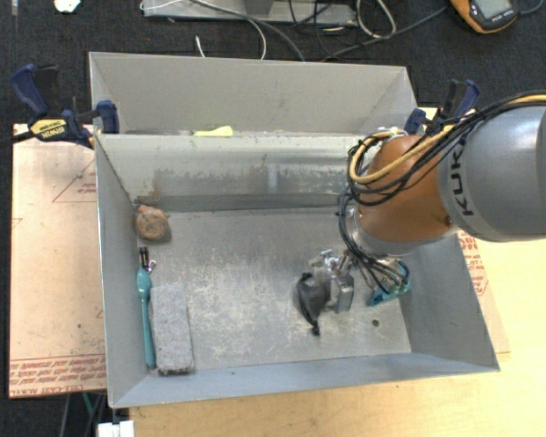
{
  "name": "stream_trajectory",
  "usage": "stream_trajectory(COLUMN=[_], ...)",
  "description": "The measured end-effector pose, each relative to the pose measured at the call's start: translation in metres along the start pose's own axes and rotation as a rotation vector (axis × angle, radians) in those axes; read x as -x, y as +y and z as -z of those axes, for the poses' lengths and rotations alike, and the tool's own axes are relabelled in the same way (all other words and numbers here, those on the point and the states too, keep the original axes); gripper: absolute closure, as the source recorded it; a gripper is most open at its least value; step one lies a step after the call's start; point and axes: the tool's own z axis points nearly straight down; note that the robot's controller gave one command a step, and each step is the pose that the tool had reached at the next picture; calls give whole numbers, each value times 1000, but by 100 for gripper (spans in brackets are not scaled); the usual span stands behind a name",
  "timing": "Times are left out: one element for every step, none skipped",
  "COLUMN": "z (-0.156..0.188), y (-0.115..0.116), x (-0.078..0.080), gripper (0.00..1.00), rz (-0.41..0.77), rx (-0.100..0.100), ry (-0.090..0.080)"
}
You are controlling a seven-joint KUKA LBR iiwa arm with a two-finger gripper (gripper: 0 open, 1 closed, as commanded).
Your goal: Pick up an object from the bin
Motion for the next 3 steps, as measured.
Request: stream_trajectory(z=[21, 58, 79], y=[2, 1, 2], x=[-2, 2, 2], gripper=[100, 100, 100], rz=[-1, -1, -2], rx=[4, 0, 1], ry=[8, -4, -2])
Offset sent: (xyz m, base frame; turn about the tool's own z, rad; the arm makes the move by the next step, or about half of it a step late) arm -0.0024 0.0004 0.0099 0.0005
